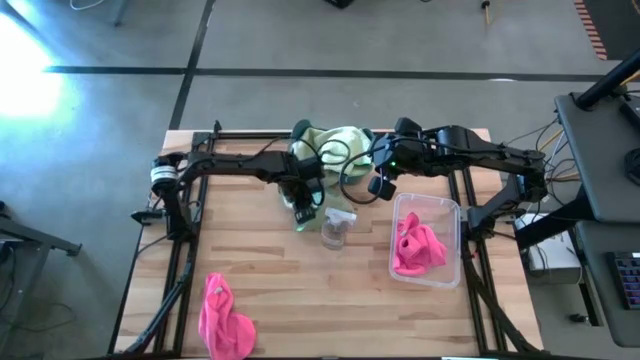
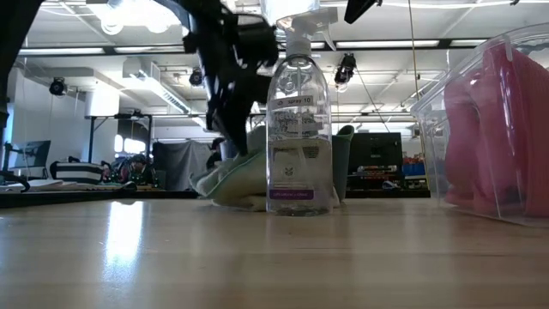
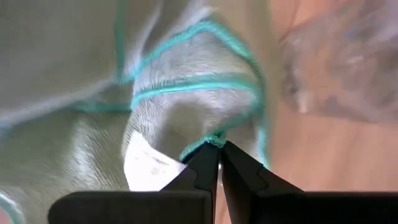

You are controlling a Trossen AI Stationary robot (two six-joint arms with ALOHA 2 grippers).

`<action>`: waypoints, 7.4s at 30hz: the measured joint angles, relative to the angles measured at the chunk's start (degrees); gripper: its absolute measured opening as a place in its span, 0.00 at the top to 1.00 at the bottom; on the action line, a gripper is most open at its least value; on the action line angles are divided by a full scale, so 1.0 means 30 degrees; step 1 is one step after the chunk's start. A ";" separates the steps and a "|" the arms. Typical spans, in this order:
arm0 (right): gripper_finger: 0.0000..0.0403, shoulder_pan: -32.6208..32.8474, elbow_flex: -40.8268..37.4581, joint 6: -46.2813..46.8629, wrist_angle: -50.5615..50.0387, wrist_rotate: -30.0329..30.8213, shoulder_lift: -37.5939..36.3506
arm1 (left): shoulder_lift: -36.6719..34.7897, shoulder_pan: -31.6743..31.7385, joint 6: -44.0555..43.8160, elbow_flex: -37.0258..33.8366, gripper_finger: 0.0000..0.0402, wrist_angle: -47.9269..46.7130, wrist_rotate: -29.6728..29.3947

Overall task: Sort microfiber towel by color & place in baskets
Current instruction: Put the green microfiber towel into the blue bin, then put the pink microfiber towel into the transparent bin

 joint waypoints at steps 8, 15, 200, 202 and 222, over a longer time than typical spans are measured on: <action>0.80 0.0000 0.0000 -0.0005 -0.0001 0.0000 0.0000 | -0.0163 -0.0019 0.1632 0.5040 1.00 -0.3218 -0.0085; 0.80 0.0000 0.0000 0.0046 -0.0001 0.0000 0.0000 | -0.0171 -0.0034 0.3345 1.0362 1.00 -0.6516 -0.4024; 0.80 0.0000 0.0000 0.1184 0.0159 0.0007 0.0000 | -0.0200 0.3378 0.6326 1.0892 0.93 -0.0291 -0.2470; 0.80 0.0000 0.0000 0.1182 0.0159 0.0007 0.0000 | -0.0200 0.3428 0.6338 1.1131 0.88 -0.0185 -0.2642; 0.80 0.0000 -0.0342 0.1167 0.0152 0.0007 0.0000 | -0.0214 0.3578 0.5313 1.1516 0.70 -0.9435 -0.5521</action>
